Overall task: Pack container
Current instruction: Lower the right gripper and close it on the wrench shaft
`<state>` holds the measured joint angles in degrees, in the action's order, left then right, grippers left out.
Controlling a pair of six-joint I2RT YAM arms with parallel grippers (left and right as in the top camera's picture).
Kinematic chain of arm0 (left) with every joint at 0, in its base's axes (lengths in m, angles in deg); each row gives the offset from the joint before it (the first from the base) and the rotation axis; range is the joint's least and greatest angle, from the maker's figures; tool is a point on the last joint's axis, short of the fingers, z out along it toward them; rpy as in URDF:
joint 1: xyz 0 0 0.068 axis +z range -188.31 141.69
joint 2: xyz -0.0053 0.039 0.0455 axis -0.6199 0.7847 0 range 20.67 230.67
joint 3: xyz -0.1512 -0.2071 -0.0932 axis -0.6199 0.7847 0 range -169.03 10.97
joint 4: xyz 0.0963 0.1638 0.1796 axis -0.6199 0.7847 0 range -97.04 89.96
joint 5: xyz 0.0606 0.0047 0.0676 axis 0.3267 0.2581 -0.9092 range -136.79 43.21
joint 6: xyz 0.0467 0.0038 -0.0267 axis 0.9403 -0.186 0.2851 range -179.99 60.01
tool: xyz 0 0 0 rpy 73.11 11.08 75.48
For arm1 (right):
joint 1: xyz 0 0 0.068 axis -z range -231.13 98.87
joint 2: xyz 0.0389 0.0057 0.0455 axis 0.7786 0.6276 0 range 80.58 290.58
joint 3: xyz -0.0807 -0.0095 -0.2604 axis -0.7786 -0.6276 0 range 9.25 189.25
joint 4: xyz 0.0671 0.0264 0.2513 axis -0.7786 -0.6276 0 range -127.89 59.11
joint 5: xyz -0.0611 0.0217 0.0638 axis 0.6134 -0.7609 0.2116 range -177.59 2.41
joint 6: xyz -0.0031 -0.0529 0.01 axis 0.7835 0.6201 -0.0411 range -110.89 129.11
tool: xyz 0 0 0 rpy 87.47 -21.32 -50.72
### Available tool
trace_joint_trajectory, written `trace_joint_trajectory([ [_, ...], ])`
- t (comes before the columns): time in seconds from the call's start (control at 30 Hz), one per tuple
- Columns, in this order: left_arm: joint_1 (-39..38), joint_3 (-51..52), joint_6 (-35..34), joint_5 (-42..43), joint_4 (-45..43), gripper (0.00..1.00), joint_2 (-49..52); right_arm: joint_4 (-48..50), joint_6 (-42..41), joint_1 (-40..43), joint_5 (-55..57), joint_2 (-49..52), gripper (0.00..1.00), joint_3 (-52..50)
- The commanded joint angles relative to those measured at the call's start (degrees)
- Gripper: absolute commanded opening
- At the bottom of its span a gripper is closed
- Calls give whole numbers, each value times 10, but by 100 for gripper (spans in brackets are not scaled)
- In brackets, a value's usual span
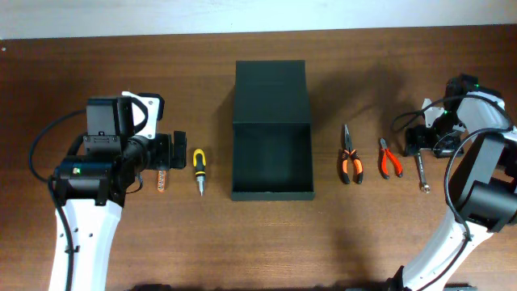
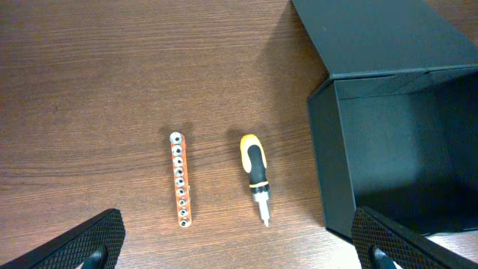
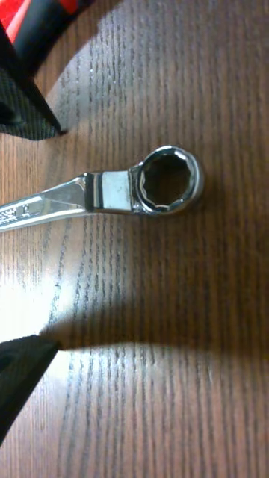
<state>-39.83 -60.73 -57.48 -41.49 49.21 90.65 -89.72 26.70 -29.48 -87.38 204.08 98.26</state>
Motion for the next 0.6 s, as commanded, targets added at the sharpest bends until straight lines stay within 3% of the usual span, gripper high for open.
trace_joint_trajectory([
  [0.0,1,-12,-5,-6,0,99,1,3,-1,-4,-15,7,80,-10],
  [0.17,1,-12,-5,-6,0,99,1,2,-1,-4,-18,7,65,-10],
  [0.57,1,-12,-5,-7,0,99,1,1,-1,-4,-30,7,42,-10],
])
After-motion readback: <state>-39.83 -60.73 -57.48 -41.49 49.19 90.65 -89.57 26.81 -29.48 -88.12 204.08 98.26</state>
